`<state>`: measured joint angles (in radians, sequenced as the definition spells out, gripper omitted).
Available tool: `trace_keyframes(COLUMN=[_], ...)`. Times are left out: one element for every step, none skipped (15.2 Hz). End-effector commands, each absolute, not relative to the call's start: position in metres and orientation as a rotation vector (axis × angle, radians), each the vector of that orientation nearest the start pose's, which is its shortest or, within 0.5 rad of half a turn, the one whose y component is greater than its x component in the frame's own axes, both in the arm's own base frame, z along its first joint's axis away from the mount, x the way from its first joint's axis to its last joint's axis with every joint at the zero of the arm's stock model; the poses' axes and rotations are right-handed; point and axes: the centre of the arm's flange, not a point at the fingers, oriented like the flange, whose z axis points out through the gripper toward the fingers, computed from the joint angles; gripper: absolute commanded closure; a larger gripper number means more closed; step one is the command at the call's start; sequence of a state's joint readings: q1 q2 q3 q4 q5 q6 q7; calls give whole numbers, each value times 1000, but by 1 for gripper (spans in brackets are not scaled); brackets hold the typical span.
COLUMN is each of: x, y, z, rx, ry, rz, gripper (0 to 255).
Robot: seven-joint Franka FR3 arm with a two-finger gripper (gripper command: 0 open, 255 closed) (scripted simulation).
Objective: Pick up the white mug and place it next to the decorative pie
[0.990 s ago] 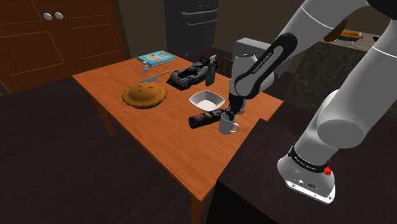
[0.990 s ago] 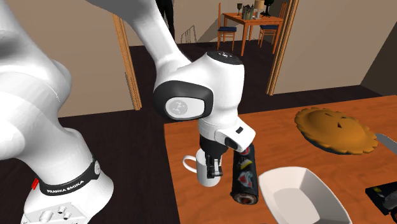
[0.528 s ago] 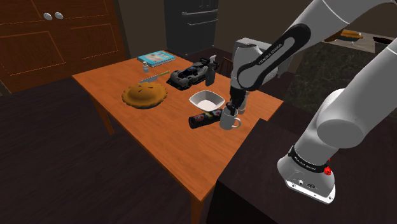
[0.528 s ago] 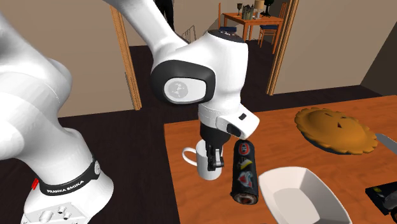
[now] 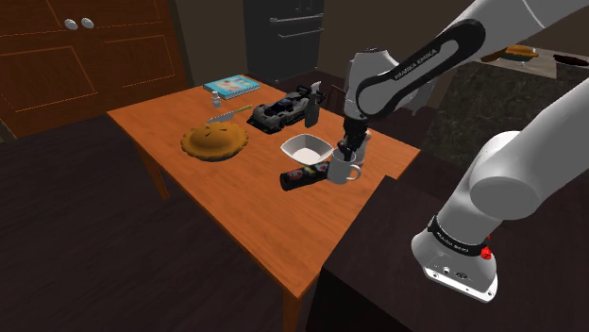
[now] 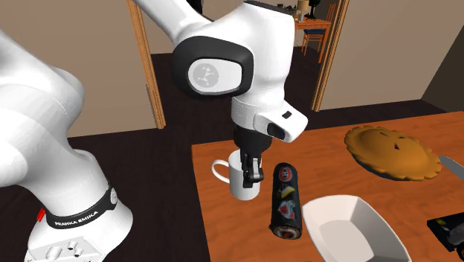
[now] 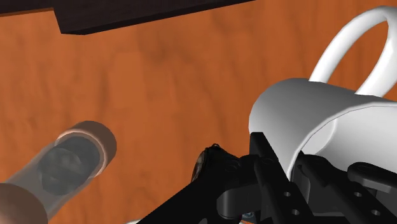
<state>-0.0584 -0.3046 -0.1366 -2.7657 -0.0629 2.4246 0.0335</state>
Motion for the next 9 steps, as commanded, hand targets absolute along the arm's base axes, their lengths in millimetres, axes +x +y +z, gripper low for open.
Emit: trace_keyframes(x=[367,367,367,367,367,367,367,367,367], y=[-69,-69,-69,-69,-69,-69,-69,-69,-69], z=[312,317,322,327,333,338,343,349,354], rx=[-3126,-3126,-3126,-3126,-3126,-3126,-3126,-3126,-3126], ry=[271,271,271,271,271,271,271,271,271], rz=[61,61,61,61,61,61,61,61,61], gripper=[255,255,255,255,255,255,255,255,255])
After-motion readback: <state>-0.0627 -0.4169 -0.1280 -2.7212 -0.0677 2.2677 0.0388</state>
